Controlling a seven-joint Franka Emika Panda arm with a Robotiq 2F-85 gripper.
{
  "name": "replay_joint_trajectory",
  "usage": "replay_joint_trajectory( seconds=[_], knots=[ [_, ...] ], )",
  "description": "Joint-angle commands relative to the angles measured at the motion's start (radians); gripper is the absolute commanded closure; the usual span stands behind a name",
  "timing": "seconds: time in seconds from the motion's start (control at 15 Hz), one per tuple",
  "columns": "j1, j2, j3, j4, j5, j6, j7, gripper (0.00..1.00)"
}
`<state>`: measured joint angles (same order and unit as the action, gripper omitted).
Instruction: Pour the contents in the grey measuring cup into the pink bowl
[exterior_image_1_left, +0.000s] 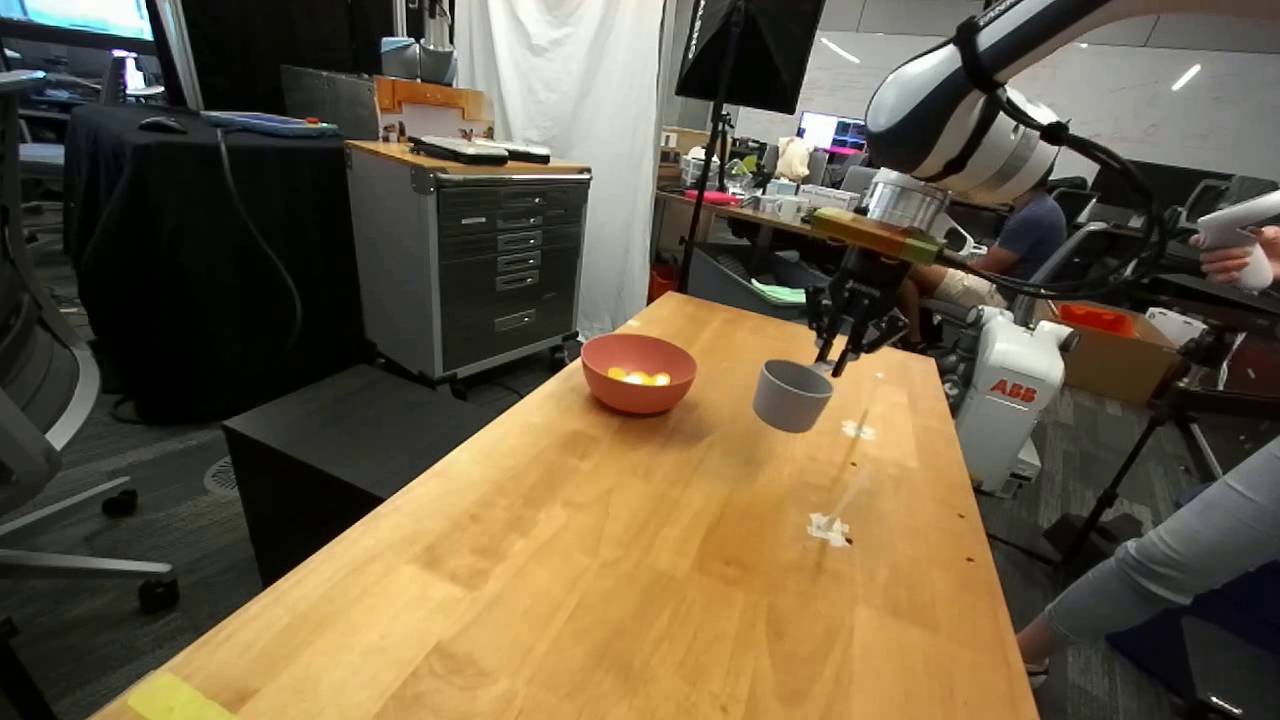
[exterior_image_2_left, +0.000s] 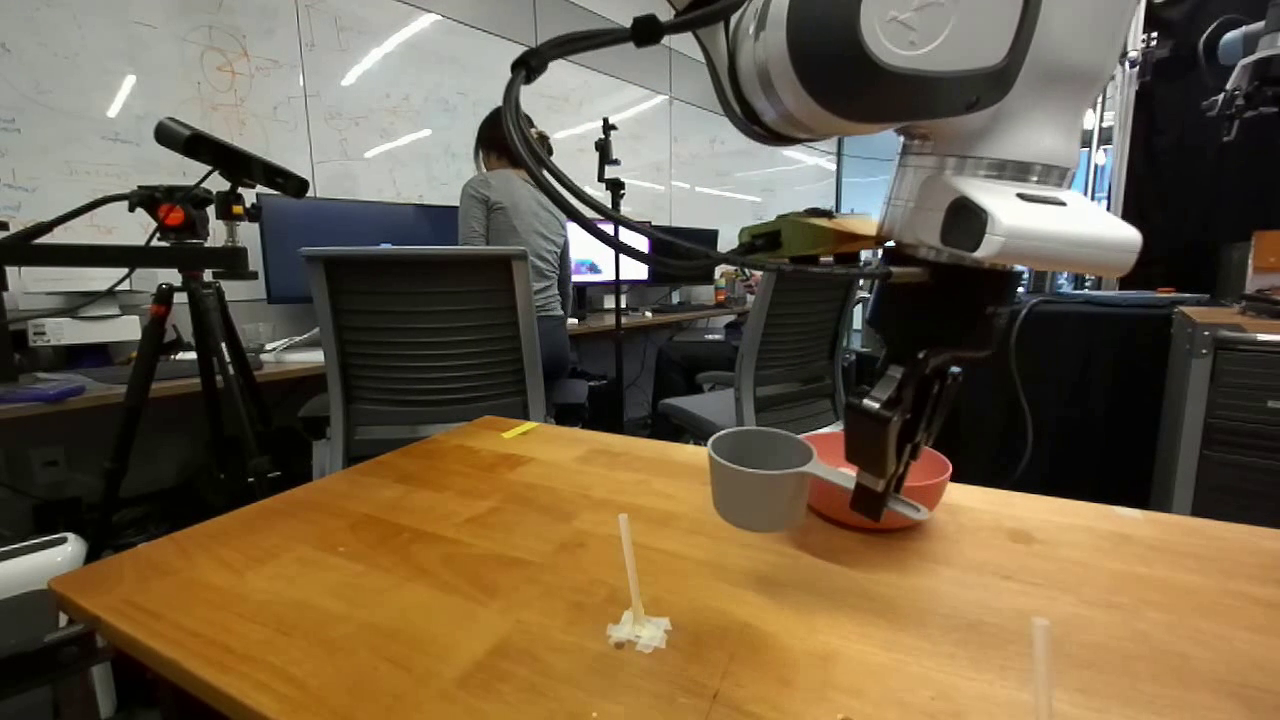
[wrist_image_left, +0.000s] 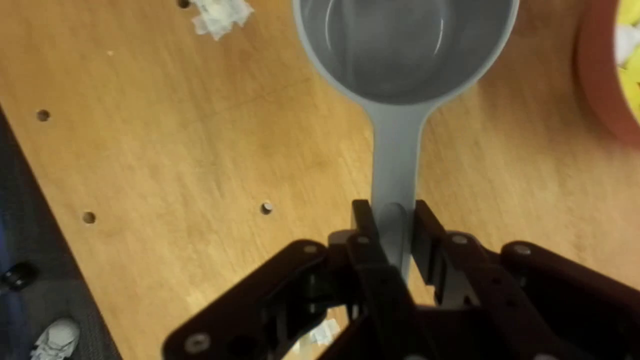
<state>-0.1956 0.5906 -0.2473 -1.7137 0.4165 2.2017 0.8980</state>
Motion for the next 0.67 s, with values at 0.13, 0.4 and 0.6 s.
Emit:
replay_joint_trajectory(
  seconds=[0.13,0.4,0.6],
  knots=[
    [0.021,0.047,0.016,0.016,-0.126,-0.094,0.005,0.94],
    [0.051,0.090,0.008,0.012,-0.174,-0.006,0.025,0.94],
    [0.067,0.108,0.005,0.004,-0.192,0.063,0.033,0.94]
  ],
)
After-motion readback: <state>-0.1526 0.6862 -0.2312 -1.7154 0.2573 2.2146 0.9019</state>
